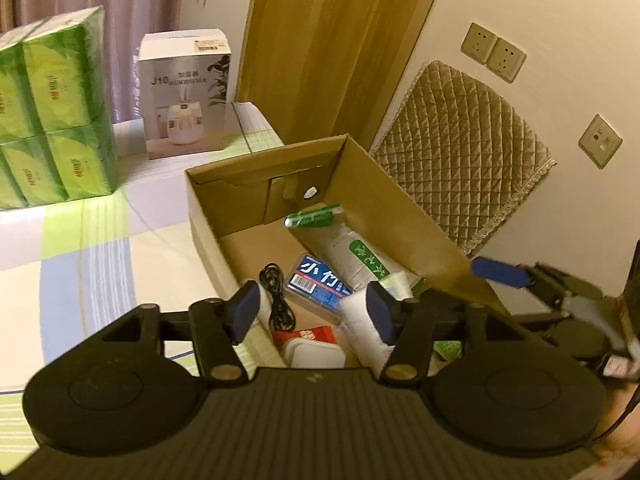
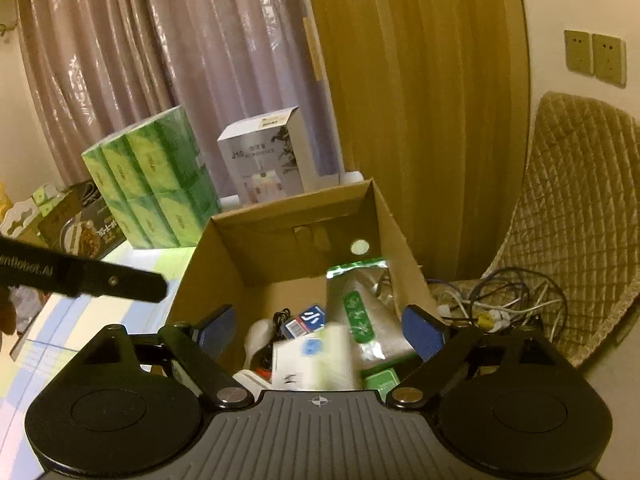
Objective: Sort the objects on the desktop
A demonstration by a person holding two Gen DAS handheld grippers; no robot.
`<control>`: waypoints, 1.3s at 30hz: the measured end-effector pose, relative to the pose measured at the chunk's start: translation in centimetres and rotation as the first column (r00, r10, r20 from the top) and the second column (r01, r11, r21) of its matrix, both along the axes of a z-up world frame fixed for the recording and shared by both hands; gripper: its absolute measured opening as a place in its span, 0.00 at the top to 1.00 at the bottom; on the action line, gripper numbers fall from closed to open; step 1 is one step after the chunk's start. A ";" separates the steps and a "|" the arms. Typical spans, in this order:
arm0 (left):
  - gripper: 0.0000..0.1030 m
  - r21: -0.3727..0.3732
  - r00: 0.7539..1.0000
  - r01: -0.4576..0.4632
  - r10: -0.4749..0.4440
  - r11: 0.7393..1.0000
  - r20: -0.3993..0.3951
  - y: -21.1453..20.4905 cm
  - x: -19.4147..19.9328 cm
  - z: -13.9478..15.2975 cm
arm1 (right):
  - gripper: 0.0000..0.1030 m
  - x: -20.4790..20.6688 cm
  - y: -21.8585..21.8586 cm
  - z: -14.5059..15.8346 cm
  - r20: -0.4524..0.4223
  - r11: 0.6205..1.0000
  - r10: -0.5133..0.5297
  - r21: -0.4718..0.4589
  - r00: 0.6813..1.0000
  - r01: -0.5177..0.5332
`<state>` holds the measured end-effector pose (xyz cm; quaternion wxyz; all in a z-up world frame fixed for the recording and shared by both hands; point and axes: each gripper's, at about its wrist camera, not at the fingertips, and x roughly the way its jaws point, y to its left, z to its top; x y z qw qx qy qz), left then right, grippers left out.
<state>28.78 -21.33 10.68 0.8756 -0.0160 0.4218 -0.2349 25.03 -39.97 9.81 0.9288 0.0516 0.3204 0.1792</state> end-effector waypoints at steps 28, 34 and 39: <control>0.01 0.070 0.960 -0.244 0.231 0.967 0.157 2.1 -20.6 2.6 | 0.02 -18.0 -1.4 6.4 0.001 0.998 -0.002 -0.062 1.000 0.002; 0.01 0.039 0.959 -0.245 0.236 0.969 0.155 1.8 -24.7 3.1 | 0.02 -22.6 -1.2 7.9 0.041 0.999 0.009 -0.047 0.999 -0.007; 0.01 0.028 0.951 -0.258 0.249 0.966 0.181 2.1 -27.6 3.7 | 0.02 -25.9 -0.5 9.1 0.078 0.998 0.030 -0.053 0.996 -0.026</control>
